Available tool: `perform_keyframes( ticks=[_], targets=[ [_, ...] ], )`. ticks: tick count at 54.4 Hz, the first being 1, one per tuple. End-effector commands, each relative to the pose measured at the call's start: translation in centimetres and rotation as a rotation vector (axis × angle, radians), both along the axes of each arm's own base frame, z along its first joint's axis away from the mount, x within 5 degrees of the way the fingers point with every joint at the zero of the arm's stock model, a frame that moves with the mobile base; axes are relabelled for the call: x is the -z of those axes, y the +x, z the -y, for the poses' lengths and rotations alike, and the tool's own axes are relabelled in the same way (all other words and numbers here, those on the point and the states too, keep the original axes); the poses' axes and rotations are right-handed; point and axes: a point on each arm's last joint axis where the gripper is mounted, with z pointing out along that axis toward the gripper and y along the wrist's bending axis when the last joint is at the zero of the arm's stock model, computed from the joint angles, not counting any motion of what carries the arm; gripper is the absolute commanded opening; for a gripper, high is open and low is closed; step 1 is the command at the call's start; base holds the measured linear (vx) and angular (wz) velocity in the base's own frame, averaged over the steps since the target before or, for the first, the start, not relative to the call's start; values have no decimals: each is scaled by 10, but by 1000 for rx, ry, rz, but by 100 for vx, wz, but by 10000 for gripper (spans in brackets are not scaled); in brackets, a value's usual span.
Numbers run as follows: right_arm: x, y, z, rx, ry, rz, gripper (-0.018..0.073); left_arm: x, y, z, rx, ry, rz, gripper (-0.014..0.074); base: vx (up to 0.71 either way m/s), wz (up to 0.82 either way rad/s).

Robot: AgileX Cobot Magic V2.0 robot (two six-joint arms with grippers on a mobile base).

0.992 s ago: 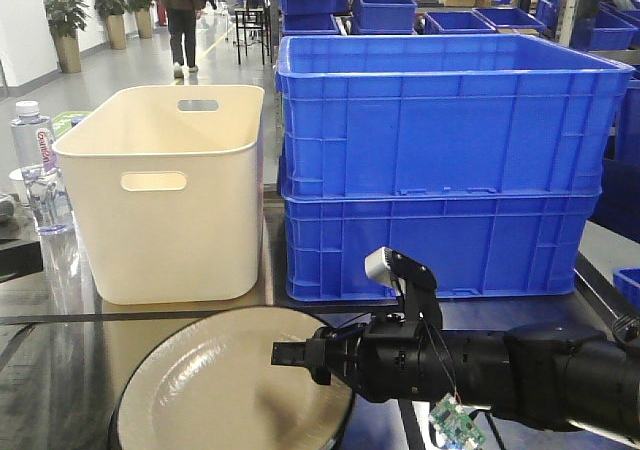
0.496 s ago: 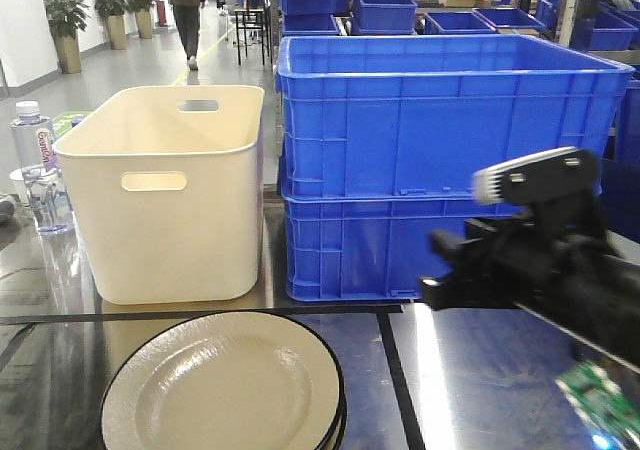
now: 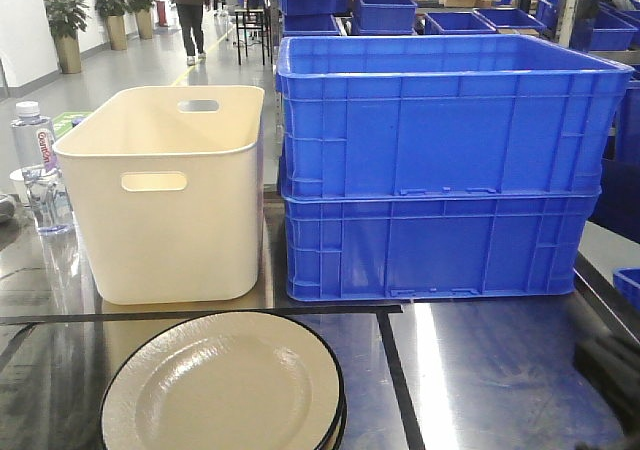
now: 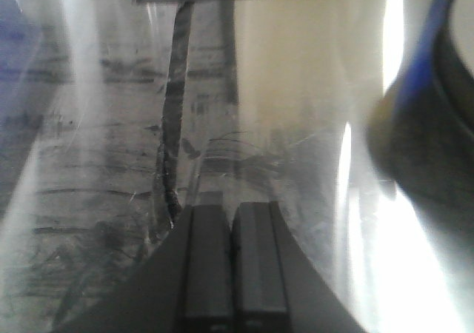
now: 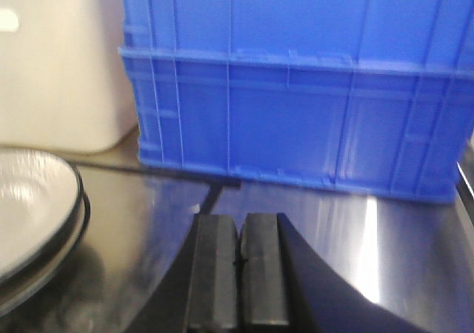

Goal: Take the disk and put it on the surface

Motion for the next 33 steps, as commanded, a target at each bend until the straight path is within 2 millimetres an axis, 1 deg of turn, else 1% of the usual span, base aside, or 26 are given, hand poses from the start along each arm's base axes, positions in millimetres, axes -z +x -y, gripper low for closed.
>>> perform_keyframes(
  ticks=[1, 7, 13, 21, 33],
  targets=[
    [0, -9, 4, -2, -4, 30, -14, -17, -19, 5, -8, -3, 213, -1, 0, 0],
    [6, -14, 6, 3, -5, 26, -13, -26, -45, 11, 2, -4, 348, -1, 0, 0],
    [7, -13, 6, 3, -5, 22, -12, -30, -60, 14, 7, 11, 416, -1, 0, 0],
    [6, -14, 6, -2, -3, 22, -12, -31, -66, 15, 8, 14, 453, -1, 0, 0],
    [6, -14, 6, -4, -3, 23, -12, -31, -67, 15, 8, 14, 452, -1, 0, 0]
  ],
)
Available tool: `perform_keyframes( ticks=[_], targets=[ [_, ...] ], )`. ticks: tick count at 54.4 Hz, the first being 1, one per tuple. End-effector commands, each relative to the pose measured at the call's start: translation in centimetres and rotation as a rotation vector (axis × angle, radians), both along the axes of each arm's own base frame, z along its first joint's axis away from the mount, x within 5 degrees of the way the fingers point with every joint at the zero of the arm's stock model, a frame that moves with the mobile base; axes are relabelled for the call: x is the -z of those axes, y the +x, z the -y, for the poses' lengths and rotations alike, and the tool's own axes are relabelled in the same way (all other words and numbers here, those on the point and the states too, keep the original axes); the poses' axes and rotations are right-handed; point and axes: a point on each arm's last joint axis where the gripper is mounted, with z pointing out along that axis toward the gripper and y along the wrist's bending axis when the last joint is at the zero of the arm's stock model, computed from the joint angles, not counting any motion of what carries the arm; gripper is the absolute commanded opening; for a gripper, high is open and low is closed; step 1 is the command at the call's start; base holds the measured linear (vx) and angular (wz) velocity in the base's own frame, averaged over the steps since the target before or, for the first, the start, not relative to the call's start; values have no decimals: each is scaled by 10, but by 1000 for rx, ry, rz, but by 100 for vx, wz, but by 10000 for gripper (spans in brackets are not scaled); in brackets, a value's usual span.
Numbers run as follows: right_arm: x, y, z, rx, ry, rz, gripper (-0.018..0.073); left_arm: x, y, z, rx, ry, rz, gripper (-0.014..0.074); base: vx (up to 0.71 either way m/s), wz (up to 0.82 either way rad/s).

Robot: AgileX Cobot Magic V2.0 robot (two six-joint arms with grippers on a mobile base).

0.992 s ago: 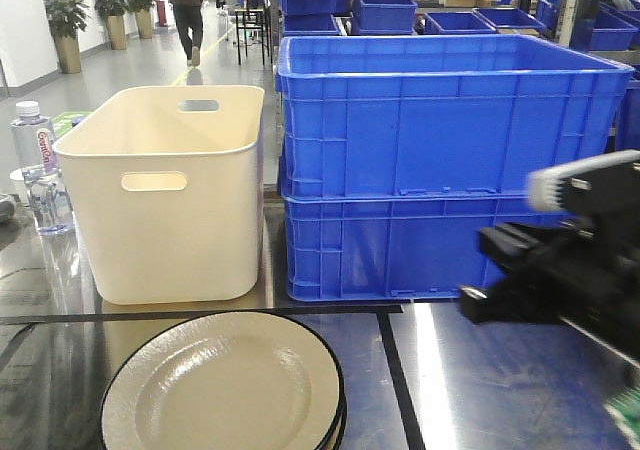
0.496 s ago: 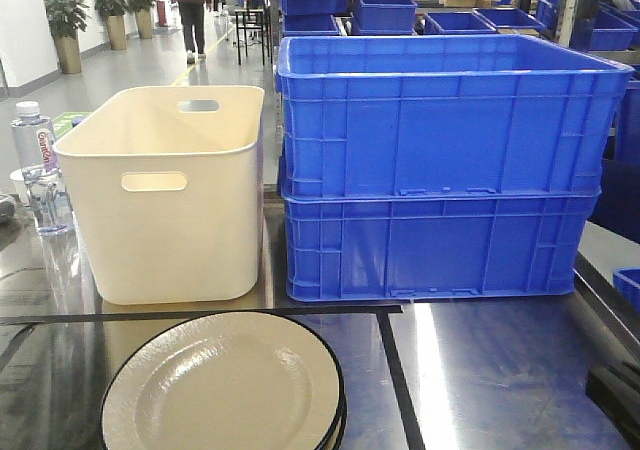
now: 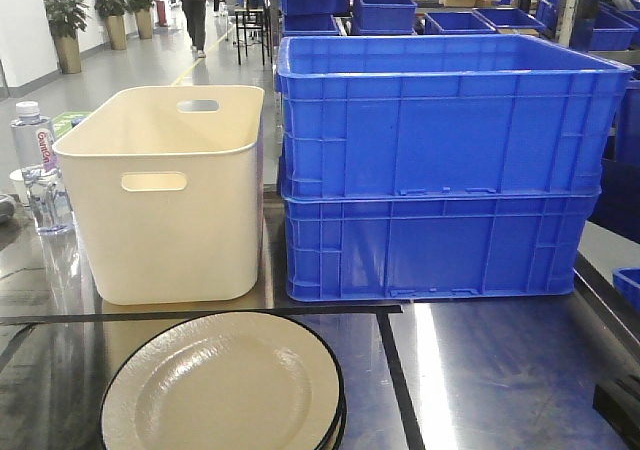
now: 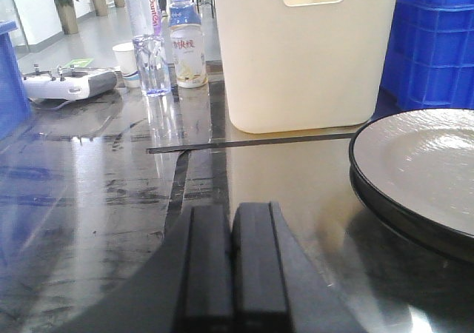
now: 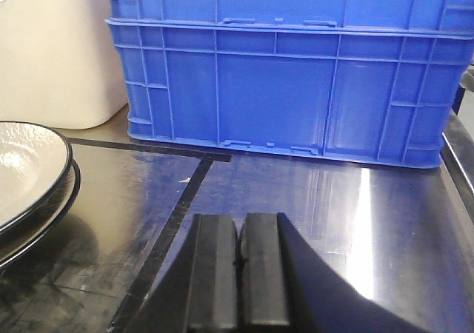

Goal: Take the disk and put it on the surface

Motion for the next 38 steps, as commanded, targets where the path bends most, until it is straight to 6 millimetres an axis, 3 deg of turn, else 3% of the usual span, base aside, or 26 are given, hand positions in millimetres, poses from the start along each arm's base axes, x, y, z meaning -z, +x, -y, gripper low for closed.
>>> perform_keyframes(
  ticks=[1, 25, 38],
  targets=[
    [-11, 0, -1, -20, -1, 40, -12, -14, 0, -1, -6, -21, 88, -1, 0, 0],
    [-11, 0, -1, -20, -1, 40, -12, -12, 1, -4, -34, 17, 107, -1, 0, 0],
    [-11, 0, -1, -20, -1, 40, -13, 12, 10, -9, -38, -20, 107, -1, 0, 0]
  ],
)
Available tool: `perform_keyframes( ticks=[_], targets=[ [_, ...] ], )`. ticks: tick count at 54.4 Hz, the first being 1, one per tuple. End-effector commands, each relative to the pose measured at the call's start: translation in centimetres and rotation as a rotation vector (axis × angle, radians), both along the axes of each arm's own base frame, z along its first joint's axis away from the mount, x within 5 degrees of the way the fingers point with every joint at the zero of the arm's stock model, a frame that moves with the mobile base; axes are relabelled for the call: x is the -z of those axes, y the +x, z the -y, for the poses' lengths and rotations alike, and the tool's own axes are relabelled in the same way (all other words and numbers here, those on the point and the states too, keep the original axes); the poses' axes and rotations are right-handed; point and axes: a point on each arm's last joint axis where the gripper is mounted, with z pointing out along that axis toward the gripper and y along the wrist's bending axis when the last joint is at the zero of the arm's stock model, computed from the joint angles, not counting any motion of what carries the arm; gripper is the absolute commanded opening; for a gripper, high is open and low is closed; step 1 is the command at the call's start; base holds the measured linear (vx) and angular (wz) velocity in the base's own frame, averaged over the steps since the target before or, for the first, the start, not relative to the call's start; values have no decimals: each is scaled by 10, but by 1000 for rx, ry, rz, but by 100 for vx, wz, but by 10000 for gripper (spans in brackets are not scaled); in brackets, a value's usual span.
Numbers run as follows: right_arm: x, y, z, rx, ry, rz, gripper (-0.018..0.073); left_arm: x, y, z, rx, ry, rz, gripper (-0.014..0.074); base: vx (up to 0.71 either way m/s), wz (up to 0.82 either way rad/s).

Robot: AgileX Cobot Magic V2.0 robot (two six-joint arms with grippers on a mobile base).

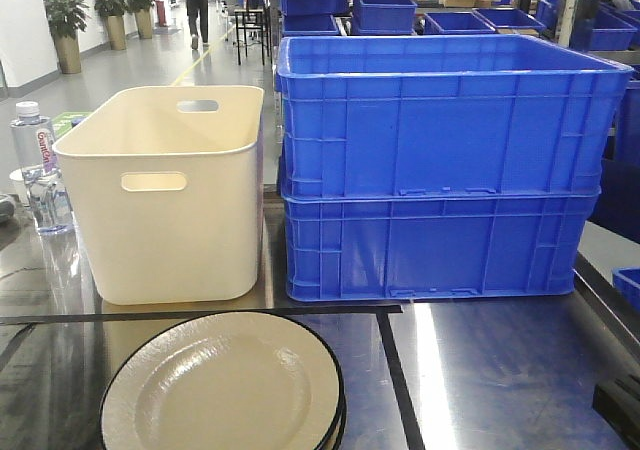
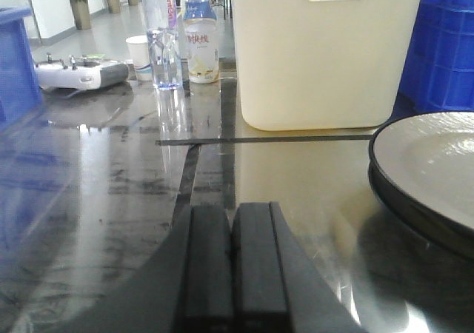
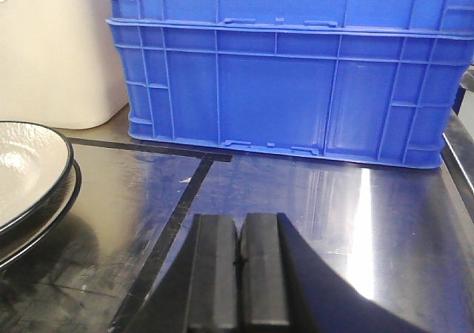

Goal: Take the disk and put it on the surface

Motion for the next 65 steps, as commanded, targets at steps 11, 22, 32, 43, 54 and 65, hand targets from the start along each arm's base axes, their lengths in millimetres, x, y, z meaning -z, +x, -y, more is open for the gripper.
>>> perform_keyframes(
  ticks=[11, 22, 32, 43, 54, 65],
  targets=[
    [-11, 0, -1, -19, -1, 40, -13, 34, 14, -2, 29, 78, 140, -1, 0, 0],
    [-11, 0, -1, -19, -1, 40, -13, 66, 10, -2, 18, 67, 267, -1, 0, 0],
    [-12, -1, -1, -21, 0, 43, -13, 71, 6, -2, 22, 52, 245, -1, 0, 0],
    [-11, 0, -1, -20, -1, 39, -13, 72, 6, -2, 23, 52, 231, -1, 0, 0],
    [-11, 0, -1, -20, -1, 39, -13, 72, 6, -2, 23, 52, 230, 0, 0, 0],
    [-11, 0, -1, -20, -1, 39, -12, 72, 6, -2, 23, 52, 230, 1, 0, 0]
  ],
)
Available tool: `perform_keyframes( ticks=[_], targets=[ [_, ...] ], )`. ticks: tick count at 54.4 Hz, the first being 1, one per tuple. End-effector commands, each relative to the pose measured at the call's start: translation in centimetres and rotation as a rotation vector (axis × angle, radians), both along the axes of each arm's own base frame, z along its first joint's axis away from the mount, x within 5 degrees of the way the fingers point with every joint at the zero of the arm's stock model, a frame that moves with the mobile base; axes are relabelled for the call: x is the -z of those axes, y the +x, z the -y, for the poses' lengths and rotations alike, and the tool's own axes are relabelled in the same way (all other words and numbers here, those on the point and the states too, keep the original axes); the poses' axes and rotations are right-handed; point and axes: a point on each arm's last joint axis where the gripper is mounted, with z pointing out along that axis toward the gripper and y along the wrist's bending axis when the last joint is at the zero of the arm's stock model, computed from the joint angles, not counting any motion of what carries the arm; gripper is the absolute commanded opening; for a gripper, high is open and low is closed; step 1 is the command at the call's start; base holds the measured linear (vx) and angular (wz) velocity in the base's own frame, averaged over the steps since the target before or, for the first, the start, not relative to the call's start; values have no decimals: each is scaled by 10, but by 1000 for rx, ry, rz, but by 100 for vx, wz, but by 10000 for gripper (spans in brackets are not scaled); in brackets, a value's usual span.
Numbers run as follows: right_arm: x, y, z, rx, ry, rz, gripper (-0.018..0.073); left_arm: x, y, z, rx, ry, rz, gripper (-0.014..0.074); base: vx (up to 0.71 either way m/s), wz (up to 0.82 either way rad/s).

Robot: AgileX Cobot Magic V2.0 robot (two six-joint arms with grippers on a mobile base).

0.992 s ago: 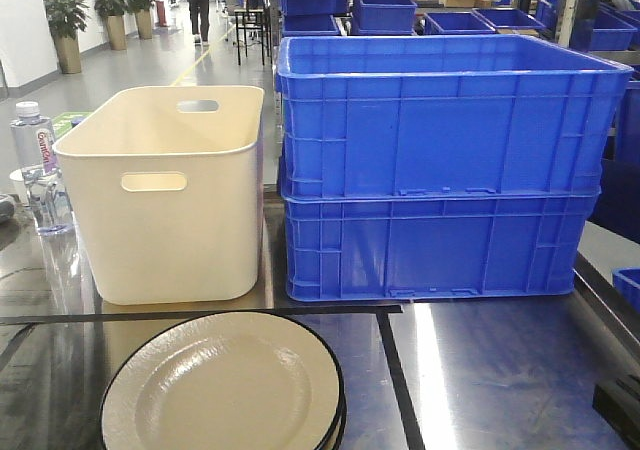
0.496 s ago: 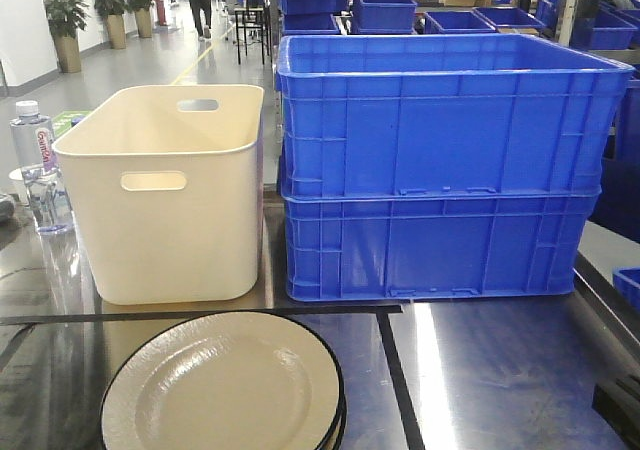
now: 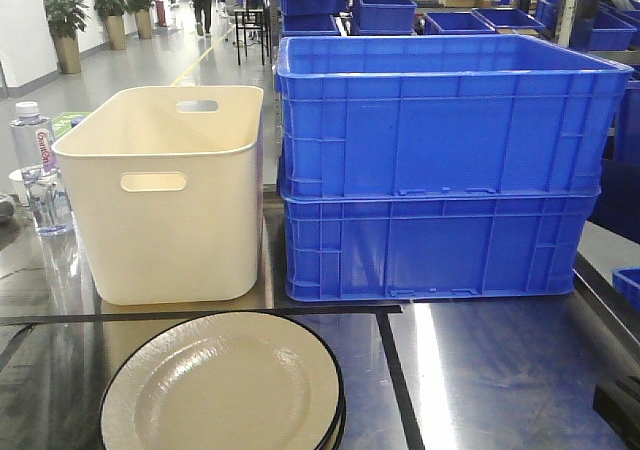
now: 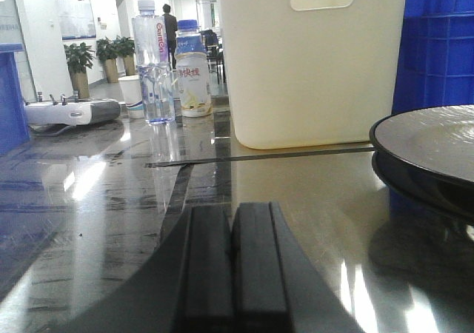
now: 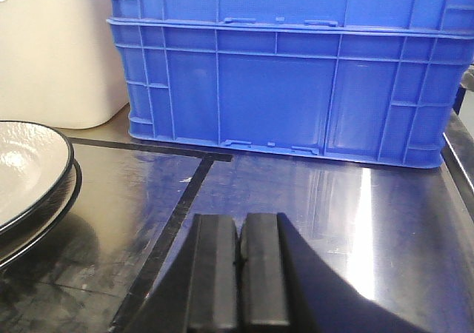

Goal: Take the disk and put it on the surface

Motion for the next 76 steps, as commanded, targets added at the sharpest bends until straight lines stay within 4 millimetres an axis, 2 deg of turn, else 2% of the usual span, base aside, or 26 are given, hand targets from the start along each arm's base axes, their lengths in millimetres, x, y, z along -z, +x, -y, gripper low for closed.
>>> perform_keyframes(
  ticks=[1, 32, 44, 59, 64, 69, 76],
  targets=[
    [-12, 1, -1, -17, -2, 39, -12, 1, 0, 0, 6, -3, 58, 1, 0, 0],
    [-13, 0, -4, -49, 10, 51, -12, 1, 0, 0, 6, -2, 58, 1, 0, 0],
    [-17, 0, -7, -71, 70, 84, -12, 1, 0, 0, 6, -2, 58, 1, 0, 0],
    [-16, -1, -6, -86, 25, 110, -12, 1, 0, 0, 6, -2, 58, 1, 0, 0],
    [-7, -5, 9, 6, 57, 101, -12, 1, 0, 0, 6, -2, 58, 1, 0, 0],
    [10, -20, 24, 92, 52, 124, -12, 1, 0, 0, 6, -2, 58, 1, 0, 0],
    [51, -47, 40, 212, 38, 133, -12, 1, 0, 0, 6, -2, 58, 1, 0, 0]
  ],
)
